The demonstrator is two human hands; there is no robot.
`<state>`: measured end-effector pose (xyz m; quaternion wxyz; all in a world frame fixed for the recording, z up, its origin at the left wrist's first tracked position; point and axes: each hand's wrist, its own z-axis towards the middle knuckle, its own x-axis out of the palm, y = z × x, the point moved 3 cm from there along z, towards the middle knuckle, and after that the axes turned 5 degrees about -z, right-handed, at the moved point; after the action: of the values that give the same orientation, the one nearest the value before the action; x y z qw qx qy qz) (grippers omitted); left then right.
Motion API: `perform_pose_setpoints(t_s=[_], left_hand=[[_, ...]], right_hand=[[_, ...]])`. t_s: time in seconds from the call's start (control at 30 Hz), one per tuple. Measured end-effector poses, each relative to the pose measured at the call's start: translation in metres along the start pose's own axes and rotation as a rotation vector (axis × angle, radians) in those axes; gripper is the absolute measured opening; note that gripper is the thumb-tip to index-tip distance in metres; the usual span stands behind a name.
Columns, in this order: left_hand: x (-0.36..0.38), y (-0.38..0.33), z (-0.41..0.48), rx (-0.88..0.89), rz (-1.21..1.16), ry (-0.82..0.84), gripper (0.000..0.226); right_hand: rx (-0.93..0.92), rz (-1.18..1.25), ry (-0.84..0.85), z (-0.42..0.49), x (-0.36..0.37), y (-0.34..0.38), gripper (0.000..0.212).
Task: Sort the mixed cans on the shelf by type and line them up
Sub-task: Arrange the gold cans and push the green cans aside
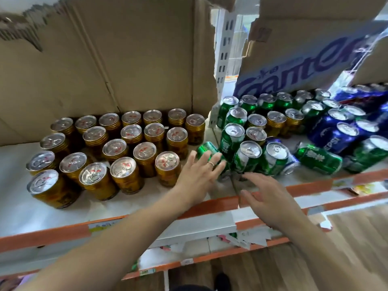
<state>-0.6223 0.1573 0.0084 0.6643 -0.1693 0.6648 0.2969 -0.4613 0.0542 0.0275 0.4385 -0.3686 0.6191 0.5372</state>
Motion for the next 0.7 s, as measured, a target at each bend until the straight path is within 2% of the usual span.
perform_pose_setpoints(t_s=[0.07,0.17,0.27,0.33,0.43,0.53,0.7], left_hand=[[-0.003,-0.005,0.011,0.024,0.023,0.032,0.068],[-0.001,-0.007,0.020,0.066,0.035,-0.011,0.064],[-0.004,-0.004,0.023,0.040,-0.090,-0.093,0.061],[-0.010,0.002,0.020,-0.053,-0.261,-0.197,0.063],[-0.025,0.008,0.015,-0.306,-0.560,-0.340,0.067],[-0.035,-0.002,0.014,-0.405,-0.740,-0.342,0.066],[-0.031,-0.010,0.017,-0.580,-0.892,-0.313,0.060]], right_hand=[[0.034,0.022,-0.006,-0.004,-0.004,-0.013,0.048],[0.064,0.028,-0.007,-0.009,-0.010,-0.032,0.047],[0.088,0.018,-0.005,-0.010,-0.015,-0.052,0.048],[0.089,0.026,-0.015,-0.008,-0.020,-0.065,0.047],[0.094,0.048,-0.051,-0.003,-0.030,-0.085,0.043],[0.126,0.092,-0.105,0.006,-0.038,-0.100,0.034],[0.088,0.112,-0.164,0.025,-0.041,-0.122,0.019]])
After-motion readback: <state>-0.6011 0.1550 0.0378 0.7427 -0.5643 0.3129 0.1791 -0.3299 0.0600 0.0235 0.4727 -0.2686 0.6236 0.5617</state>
